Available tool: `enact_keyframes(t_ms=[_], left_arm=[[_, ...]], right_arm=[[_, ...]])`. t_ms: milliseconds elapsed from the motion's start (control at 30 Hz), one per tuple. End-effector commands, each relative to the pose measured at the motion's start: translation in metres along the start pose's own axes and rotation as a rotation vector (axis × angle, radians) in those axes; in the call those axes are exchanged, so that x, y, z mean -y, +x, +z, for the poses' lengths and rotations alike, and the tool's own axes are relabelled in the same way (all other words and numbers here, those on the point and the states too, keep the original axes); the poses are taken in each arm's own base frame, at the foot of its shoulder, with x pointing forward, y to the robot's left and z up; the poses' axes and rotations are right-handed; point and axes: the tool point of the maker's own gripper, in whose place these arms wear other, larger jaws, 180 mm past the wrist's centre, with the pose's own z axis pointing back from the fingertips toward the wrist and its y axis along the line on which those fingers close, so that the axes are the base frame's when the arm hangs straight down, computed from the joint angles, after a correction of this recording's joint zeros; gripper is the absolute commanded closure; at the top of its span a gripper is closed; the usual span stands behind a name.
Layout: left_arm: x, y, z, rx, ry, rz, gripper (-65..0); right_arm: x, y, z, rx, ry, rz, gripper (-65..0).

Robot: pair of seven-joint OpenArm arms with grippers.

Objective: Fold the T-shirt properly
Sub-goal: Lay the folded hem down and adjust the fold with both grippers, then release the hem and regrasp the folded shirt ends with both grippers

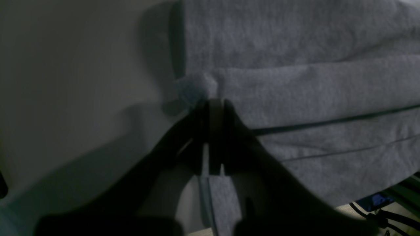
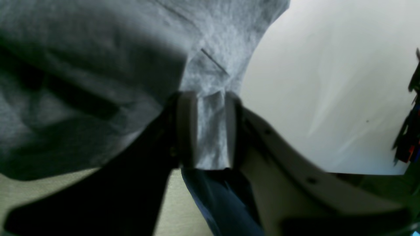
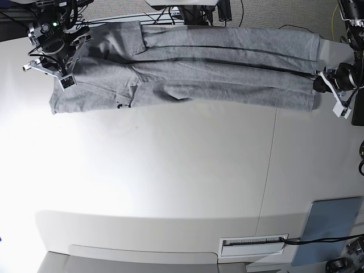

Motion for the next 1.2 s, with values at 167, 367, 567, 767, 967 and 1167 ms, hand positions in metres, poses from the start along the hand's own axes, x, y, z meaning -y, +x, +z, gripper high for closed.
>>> enact_keyframes(t_ms=[167,367,567,767,967,1167], left_arm=[[-0.008,0.01,0.01,0.017,0.026,-0.019,-35.3],[-0.008,0.014,0.009,0.047,0.025,-0.009,-41.5],[-0.017,0.003,0.005,0.106,0.049,0.077,-41.5],[-0.023,-0.019,0.001,0.106,0.056,0.12,-41.5],[-0.022,-0.019,0.002,0.149,0.053,0.142,-41.5],[-0.032,0.0,0.02,0.289,0.043,0.217,-41.5]], right_arm=[[0.008,0.004,0.004,0.017,-0.028,0.015,-18.7],[0.009,0.006,0.004,0.027,-0.029,0.015,-18.7],[0.009,0.006,0.004,0.029,-0.029,0.014,-18.7],[0.006,0.027,0.006,0.146,-0.012,-0.038,-18.7],[-0.031,0.062,0.018,0.34,0.21,-0.104,-18.7],[-0.054,0.072,0.028,0.405,0.335,-0.079,-18.7]])
